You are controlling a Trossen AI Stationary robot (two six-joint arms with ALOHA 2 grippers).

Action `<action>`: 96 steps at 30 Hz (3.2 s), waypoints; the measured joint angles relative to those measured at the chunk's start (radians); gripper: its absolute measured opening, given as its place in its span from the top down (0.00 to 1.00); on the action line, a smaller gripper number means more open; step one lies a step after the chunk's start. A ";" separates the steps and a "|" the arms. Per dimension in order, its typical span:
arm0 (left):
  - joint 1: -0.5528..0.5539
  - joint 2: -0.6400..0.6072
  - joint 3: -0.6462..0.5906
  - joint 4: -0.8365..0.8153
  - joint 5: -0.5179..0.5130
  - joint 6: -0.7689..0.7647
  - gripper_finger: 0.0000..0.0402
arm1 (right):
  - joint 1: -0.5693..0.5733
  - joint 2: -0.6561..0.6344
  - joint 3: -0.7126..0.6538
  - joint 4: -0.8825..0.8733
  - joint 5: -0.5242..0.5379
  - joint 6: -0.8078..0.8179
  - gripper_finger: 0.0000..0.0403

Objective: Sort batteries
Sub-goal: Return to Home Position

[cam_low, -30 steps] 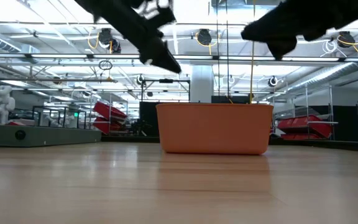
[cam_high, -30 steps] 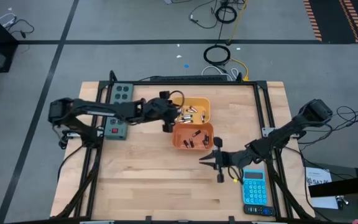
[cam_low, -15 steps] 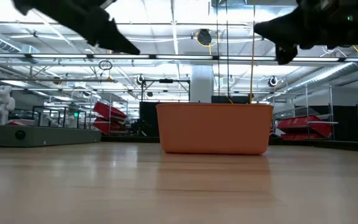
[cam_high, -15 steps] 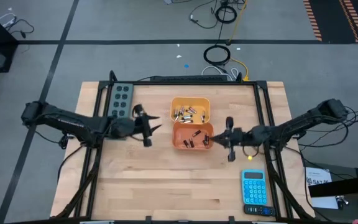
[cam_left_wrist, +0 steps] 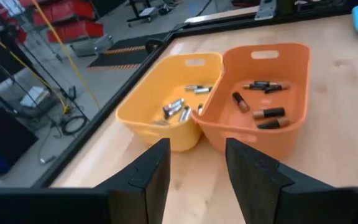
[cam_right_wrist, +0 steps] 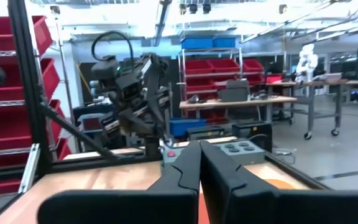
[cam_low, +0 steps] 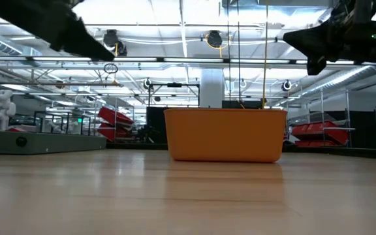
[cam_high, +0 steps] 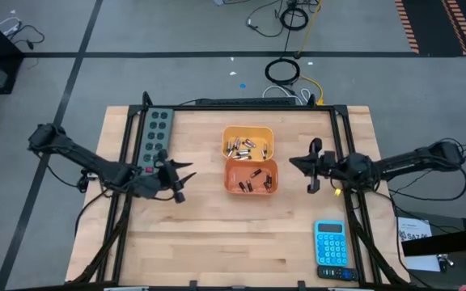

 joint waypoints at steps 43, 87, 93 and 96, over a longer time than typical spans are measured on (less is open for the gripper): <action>-0.092 -0.578 -0.365 0.145 0.543 -0.114 0.61 | -0.021 -0.411 -0.015 -0.166 0.241 -0.174 1.00; 0.086 -0.960 -0.474 0.072 0.592 0.094 0.91 | -0.021 -0.416 -0.015 -0.436 0.241 -0.174 1.00; 0.086 -0.960 -0.474 0.072 0.592 0.095 0.91 | -0.021 -0.416 -0.015 -0.801 0.241 -0.174 1.00; 0.086 -0.960 -0.474 0.071 0.592 0.094 0.91 | -0.021 -0.420 -0.015 -0.827 0.237 -0.180 1.00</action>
